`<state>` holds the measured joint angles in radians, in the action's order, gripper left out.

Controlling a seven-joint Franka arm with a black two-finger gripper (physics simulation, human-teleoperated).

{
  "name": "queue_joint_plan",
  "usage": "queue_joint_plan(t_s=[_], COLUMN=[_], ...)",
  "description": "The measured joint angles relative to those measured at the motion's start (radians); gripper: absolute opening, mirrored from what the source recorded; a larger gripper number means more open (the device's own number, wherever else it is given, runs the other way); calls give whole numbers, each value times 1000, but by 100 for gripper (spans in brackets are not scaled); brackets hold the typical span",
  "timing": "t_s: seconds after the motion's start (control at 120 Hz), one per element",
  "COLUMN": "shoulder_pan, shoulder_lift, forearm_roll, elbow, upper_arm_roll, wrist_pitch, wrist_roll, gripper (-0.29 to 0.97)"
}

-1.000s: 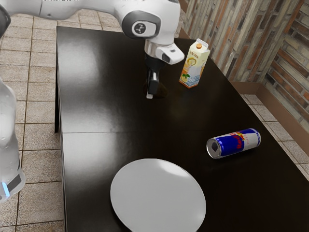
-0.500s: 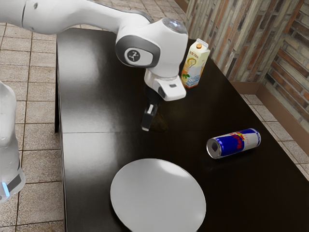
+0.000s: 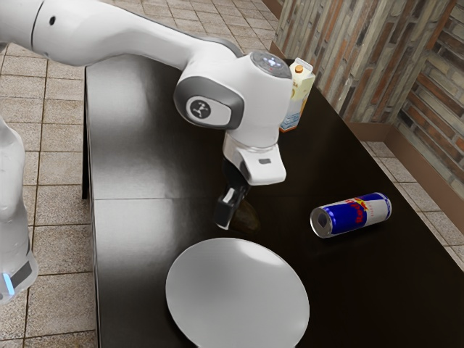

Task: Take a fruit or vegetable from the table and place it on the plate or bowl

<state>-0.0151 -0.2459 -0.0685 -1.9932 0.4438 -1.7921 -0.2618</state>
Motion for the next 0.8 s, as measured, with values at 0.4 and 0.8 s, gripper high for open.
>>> queue_joint_plan(t_s=[0.4, 0.8], shoulder_pan=[-55, -395], shoulder_lift=[17, 185], forearm_roll=[-5, 34], elbow=[124, 499], upper_arm_roll=[-12, -76], wrist_pitch=[-15, 194], wrist_roll=[0, 117], gripper=[66, 68])
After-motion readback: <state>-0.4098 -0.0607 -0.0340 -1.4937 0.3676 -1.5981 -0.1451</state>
